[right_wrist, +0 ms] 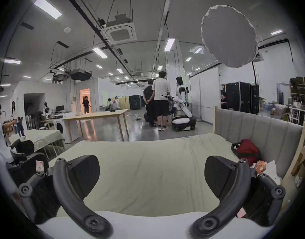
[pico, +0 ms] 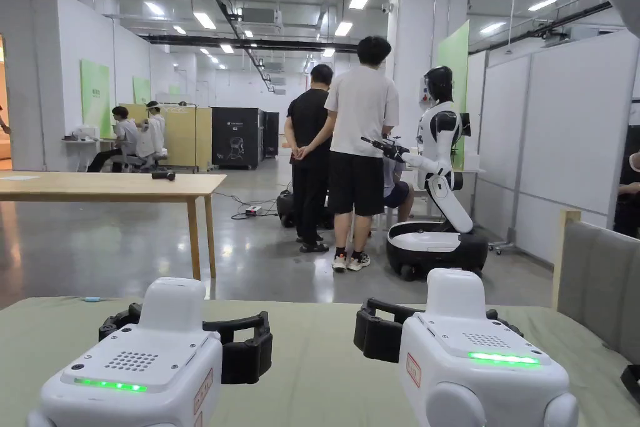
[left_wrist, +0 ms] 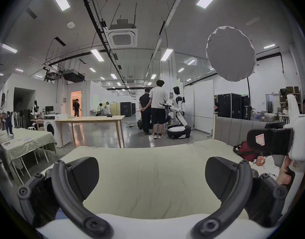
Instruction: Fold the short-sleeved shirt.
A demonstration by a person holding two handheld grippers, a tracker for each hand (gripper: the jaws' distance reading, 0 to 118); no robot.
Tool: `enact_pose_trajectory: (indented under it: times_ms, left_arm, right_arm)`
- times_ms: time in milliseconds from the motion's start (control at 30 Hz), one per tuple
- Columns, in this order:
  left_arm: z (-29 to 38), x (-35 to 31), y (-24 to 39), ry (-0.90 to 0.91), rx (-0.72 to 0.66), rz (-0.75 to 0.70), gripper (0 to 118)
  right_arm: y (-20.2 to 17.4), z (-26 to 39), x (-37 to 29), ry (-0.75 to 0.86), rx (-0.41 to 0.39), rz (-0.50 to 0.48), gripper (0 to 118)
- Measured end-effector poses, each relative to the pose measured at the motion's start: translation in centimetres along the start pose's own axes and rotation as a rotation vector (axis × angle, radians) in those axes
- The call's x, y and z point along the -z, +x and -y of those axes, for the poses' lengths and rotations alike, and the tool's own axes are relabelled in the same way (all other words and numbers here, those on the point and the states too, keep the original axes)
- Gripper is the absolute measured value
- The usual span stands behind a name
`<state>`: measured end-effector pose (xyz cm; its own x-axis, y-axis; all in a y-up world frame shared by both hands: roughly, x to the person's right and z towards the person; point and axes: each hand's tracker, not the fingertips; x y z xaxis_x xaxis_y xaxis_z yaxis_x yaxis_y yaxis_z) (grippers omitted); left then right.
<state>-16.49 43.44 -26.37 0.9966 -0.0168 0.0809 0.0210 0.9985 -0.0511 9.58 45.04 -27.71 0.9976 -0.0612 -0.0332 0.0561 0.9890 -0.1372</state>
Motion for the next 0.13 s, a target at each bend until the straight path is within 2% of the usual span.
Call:
enact_pose_trajectory:
  times_ms: [133]
  left_arm:
    - [0.06, -0.03, 0.03, -0.003, -0.003, -0.001, 118]
  right_arm:
    - [0.17, -0.18, -0.11, 0.007, -0.002, 0.003, 118]
